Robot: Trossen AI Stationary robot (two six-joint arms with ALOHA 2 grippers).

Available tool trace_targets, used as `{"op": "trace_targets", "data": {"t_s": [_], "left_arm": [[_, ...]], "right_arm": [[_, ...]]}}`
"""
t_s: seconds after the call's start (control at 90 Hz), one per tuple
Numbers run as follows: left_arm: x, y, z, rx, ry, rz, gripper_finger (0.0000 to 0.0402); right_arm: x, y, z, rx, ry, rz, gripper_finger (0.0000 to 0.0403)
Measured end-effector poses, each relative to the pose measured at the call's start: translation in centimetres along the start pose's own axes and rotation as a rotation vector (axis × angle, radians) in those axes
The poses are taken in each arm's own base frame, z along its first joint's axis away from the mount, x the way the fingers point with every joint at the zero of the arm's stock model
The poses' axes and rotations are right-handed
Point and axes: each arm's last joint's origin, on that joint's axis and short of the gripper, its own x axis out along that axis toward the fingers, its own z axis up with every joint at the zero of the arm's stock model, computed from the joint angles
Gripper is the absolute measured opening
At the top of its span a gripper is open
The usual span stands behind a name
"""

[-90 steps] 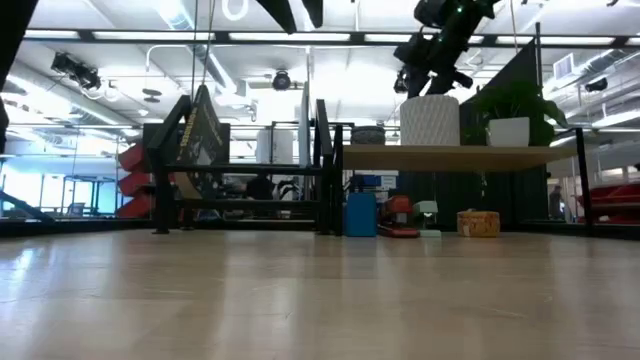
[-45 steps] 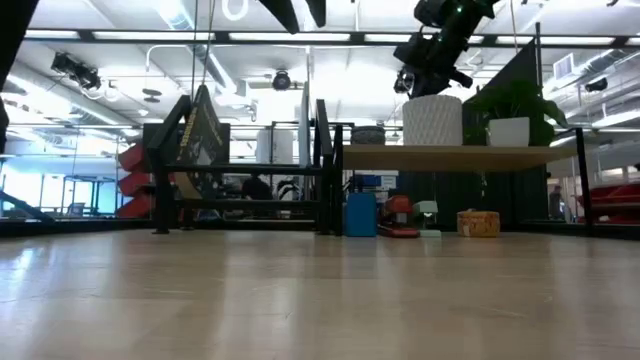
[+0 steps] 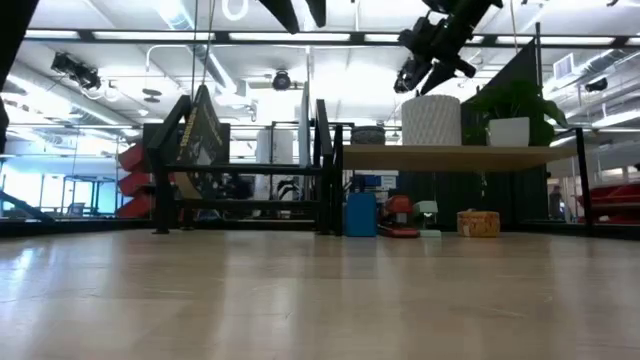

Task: Stock shelves
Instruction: Remove the purple pen from the white pen holder on the shelf

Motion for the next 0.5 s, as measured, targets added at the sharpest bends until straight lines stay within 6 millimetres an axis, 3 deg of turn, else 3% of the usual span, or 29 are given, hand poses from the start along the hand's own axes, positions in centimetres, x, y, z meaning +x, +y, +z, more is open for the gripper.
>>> {"op": "trace_targets", "data": {"t_s": [0.278,0.5], "left_arm": [[0.0,0.0,0.0,0.0,0.0,0.0,0.0177],[0.0,0.0,0.0,0.0,0.0,0.0,0.0177]], "right_arm": [[-0.2,-0.1,-0.8,-0.003,0.079,0.005,0.0129],[-2.8,-1.0,-1.3,-0.017,0.092,-0.025,0.014]]}}
